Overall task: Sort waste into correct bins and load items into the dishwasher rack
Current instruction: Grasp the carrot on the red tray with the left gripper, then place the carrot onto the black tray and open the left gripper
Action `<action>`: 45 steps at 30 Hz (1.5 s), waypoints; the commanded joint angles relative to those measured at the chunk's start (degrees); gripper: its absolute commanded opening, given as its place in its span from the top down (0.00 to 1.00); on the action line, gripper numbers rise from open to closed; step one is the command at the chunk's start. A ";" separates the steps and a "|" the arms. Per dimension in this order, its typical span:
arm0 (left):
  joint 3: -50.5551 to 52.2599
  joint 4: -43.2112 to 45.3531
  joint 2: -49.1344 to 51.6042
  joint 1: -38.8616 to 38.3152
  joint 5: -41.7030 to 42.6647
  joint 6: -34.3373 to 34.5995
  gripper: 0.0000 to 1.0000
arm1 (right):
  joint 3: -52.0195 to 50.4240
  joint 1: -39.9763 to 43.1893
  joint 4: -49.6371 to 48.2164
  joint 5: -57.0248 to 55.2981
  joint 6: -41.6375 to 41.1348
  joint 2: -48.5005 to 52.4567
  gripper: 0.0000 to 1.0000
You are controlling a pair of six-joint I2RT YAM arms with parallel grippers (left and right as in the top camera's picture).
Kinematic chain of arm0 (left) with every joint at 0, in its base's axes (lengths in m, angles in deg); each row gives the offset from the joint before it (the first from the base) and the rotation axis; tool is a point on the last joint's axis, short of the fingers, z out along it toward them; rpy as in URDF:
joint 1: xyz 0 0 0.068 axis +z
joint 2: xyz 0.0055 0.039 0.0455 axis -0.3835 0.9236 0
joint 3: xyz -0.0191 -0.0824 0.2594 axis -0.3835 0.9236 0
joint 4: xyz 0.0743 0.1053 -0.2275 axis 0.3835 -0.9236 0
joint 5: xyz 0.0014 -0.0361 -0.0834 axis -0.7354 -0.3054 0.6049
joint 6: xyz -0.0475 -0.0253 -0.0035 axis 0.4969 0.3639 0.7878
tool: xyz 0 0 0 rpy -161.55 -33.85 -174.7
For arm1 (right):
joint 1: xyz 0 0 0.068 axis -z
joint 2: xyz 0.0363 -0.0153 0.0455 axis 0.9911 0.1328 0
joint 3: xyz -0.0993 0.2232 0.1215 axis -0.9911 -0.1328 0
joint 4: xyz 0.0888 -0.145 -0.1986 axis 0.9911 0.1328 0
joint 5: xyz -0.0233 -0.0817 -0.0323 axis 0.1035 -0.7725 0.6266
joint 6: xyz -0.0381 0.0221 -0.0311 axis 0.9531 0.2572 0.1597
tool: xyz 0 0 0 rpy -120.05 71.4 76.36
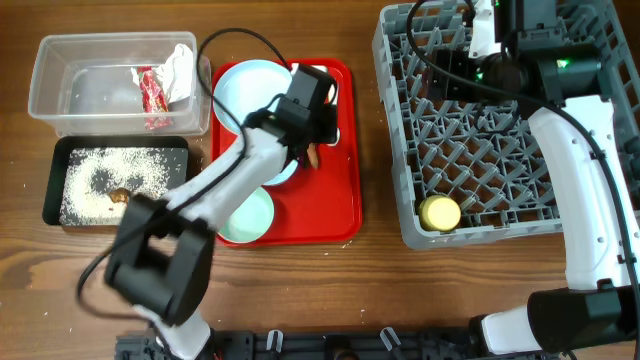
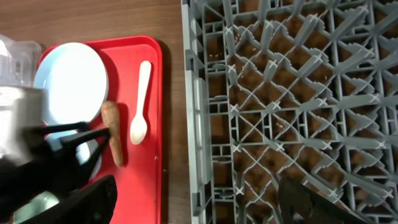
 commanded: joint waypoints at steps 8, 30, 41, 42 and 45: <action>-0.11 0.11 6.25 -0.13 -9.44 12.90 0.48 | 0.68 -0.20 0.15 0.74 0.70 0.39 0.16; -2.56 -2.01 7.74 2.25 -0.72 10.45 0.96 | 0.68 -0.20 1.88 0.61 1.20 0.39 0.16; -6.05 -23.78 -22.03 10.23 -0.79 9.35 0.96 | 0.68 -0.20 1.57 0.50 1.18 0.39 0.16; -6.05 -30.21 -25.03 16.22 -5.31 12.39 0.96 | 0.68 -0.20 1.38 0.52 1.16 0.39 0.15; -5.33 -37.24 -25.51 29.62 -9.68 16.00 0.96 | 0.68 -0.33 0.76 0.57 1.11 0.39 0.16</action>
